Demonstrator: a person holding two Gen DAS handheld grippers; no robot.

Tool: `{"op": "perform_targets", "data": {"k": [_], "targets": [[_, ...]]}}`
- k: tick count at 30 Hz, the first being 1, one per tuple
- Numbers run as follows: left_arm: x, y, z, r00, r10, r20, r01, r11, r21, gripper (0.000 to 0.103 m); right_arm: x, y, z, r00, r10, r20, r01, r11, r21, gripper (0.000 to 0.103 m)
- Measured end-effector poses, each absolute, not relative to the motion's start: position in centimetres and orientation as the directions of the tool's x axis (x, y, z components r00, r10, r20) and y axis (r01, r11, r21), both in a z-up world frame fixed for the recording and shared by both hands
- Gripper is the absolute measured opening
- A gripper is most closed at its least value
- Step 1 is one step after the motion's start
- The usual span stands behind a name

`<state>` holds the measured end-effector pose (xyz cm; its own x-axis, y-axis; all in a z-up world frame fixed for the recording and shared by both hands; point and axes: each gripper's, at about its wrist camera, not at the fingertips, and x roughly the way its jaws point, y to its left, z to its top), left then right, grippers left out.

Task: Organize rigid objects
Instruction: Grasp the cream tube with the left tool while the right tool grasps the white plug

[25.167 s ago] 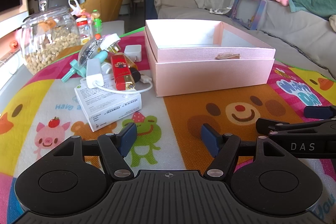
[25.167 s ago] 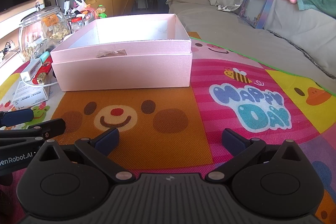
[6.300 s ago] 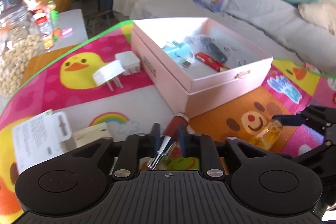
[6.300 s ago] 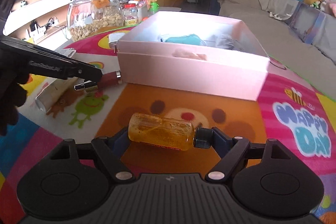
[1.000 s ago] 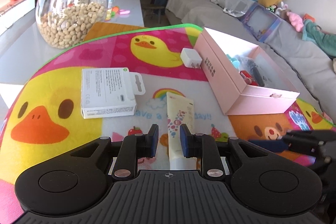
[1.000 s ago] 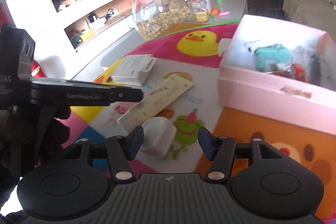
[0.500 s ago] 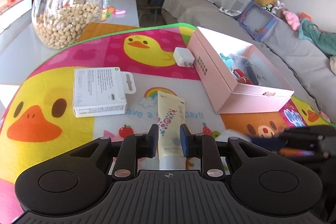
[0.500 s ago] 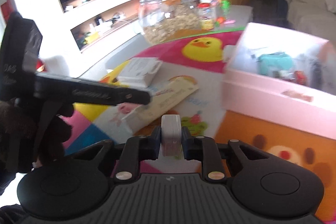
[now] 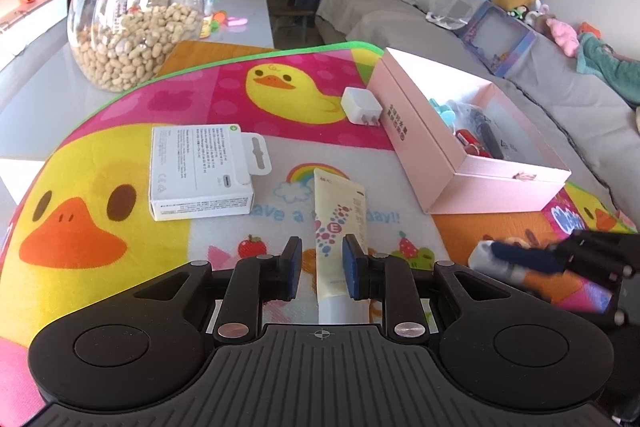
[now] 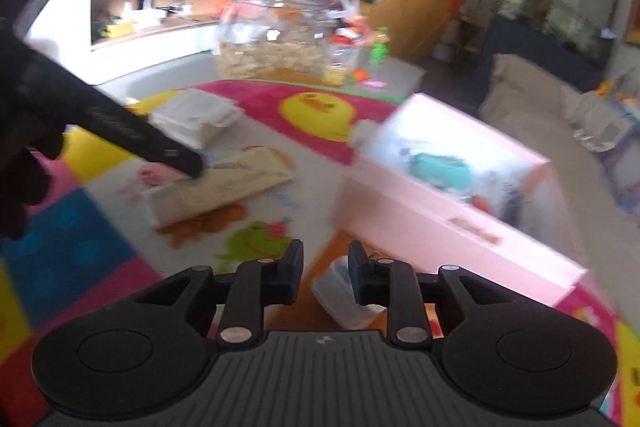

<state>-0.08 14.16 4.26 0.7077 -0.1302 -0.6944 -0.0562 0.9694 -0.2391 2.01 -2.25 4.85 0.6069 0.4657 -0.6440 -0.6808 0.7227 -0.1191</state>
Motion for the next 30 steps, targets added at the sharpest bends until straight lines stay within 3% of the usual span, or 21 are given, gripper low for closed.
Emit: {"op": "perform_targets", "data": {"k": [6, 9, 14, 17, 27, 30], "targets": [[0.4, 13.6, 4.2, 0.705, -0.127, -0.698, -0.043, 0.974, -0.221, 0.025, 1.4, -2.3, 4.3, 0.601, 0.469, -0.647, -0.676, 0.73, -0.099, 0.043], [1.0, 12.9, 3.9, 0.688, -0.134, -0.713, -0.028, 0.977, -0.21, 0.033, 1.3, -2.9, 4.4, 0.594, 0.479, -0.646, -0.671, 0.738, -0.07, 0.049], [1.6, 11.3, 2.9, 0.646, -0.13, -0.752, 0.012, 0.987, -0.16, 0.031, 0.9, -4.7, 5.5, 0.61, 0.514, -0.603, -0.654, 0.757, -0.017, 0.05], [1.7, 10.7, 2.9, 0.653, -0.114, -0.749, 0.023, 0.991, -0.131, 0.031, 0.9, -5.7, 5.9, 0.682, 0.466, -0.563, -0.588, 0.807, -0.045, 0.067], [2.4, 9.9, 2.6, 0.662, -0.079, -0.745, 0.0, 0.994, -0.106, 0.031, 3.8, -7.4, 2.3, 0.635, 0.344, -0.692, -0.458, 0.889, 0.022, 0.068], [2.5, 9.7, 2.6, 0.661, -0.066, -0.748, -0.019, 0.994, -0.105, 0.031, 3.7, -7.8, 2.1, 0.642, 0.346, -0.684, -0.444, 0.896, 0.036, 0.07]]}}
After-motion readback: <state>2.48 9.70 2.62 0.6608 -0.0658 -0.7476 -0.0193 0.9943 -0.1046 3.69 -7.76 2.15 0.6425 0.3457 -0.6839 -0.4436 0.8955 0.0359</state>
